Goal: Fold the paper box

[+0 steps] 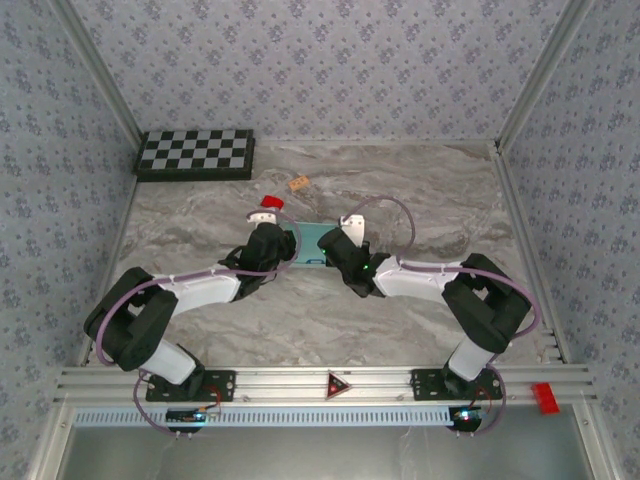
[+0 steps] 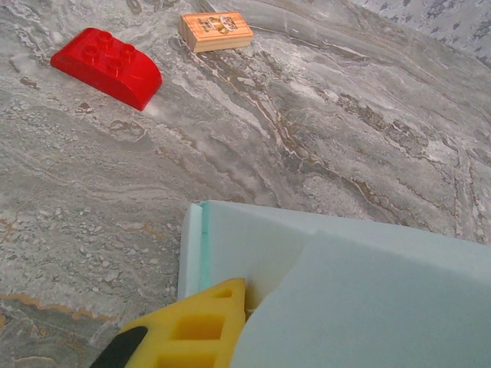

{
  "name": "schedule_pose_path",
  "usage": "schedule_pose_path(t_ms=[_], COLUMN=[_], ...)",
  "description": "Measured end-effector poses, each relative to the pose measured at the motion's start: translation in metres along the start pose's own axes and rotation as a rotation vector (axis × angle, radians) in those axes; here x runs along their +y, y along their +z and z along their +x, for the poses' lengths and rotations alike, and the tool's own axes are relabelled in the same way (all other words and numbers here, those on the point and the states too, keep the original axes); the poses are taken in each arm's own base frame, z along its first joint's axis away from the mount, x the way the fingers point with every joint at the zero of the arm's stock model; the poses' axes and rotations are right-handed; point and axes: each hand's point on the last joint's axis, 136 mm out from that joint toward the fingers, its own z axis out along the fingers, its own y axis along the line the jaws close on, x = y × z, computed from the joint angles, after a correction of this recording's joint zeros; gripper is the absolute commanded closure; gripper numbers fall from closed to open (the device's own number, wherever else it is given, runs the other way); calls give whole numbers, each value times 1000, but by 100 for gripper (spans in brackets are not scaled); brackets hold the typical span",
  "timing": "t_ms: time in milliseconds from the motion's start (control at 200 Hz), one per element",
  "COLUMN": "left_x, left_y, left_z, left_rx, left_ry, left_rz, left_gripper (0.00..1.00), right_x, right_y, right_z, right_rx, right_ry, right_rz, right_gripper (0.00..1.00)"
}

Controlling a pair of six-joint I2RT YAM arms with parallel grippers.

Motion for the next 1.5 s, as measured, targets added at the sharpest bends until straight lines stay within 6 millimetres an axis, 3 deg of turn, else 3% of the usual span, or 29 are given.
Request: schedule_pose_path(t_ms=[1224, 1499], left_x=[28, 33], left_y=[-11, -11], left_z=[46, 47], left_rx=[82, 83], left_ry=[29, 38], left_rz=[-77, -104], left_gripper=[83, 76], right_x=[-4, -12], right_y=[-9, -10], right_z=[35, 37], right_rx=[39, 41], right_ry=[-41, -59], right_rz=[27, 63], right_gripper=[100, 86])
